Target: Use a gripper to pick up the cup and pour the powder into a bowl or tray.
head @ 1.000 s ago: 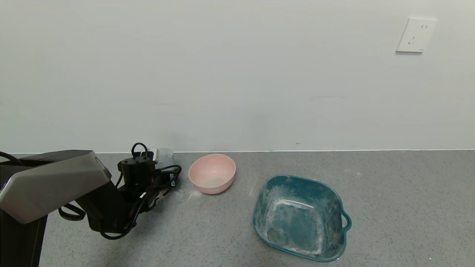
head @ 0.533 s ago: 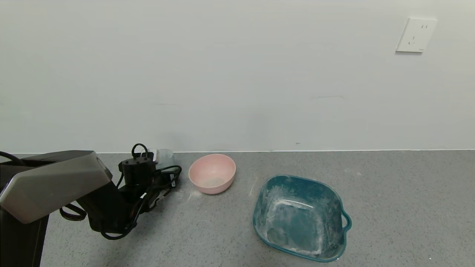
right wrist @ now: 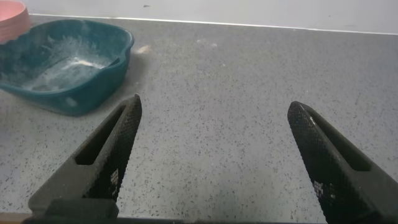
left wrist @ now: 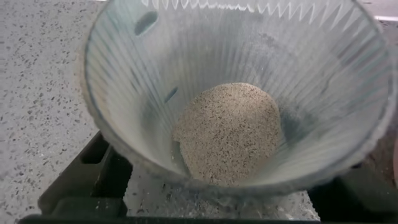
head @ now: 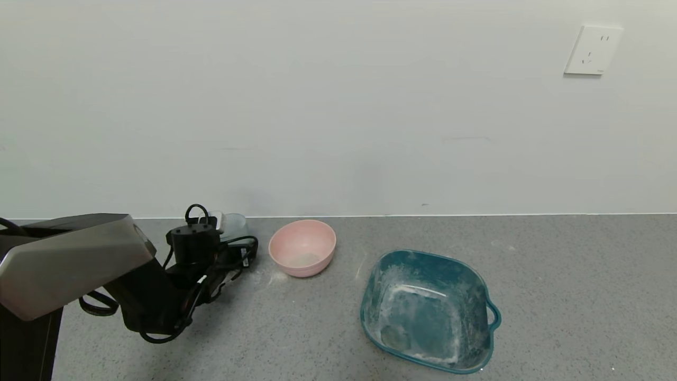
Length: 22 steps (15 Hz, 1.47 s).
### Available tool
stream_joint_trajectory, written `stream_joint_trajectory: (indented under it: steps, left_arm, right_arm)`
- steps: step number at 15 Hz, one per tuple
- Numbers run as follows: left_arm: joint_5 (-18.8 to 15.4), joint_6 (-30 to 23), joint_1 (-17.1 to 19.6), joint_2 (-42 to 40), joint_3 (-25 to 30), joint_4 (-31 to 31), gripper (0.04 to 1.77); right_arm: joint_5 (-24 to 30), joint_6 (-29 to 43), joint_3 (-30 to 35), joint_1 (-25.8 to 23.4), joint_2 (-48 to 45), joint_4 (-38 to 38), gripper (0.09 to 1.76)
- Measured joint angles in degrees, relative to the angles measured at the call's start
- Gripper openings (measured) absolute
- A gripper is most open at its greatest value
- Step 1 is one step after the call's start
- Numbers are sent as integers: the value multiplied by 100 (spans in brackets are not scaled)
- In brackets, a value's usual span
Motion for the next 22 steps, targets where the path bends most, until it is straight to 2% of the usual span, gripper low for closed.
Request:
stream_joint_trajectory:
  steps: [4, 7, 12, 16, 19, 22]
  left_arm:
    - [6, 35, 0, -404, 193, 345, 163]
    - [-5, 50, 35, -1057, 284, 1005, 166]
    - [-68, 66, 55, -2653, 197, 2732, 169]
    - [-137, 55, 57, -3940, -229, 4400, 170]
    - [-466, 46, 55, -4836, -452, 5420, 170]
    - [-936, 50, 60, -5731, -400, 6029, 170]
  right_arm:
    - [0, 0, 0, 0, 0, 0, 171]
    - [0, -2, 0, 0, 0, 0, 171]
    - [0, -2, 0, 0, 0, 0, 171]
    - [-2, -2, 0, 0, 0, 0, 171]
    - [0, 0, 0, 0, 0, 2, 171]
    - [0, -2, 0, 0, 0, 0, 171]
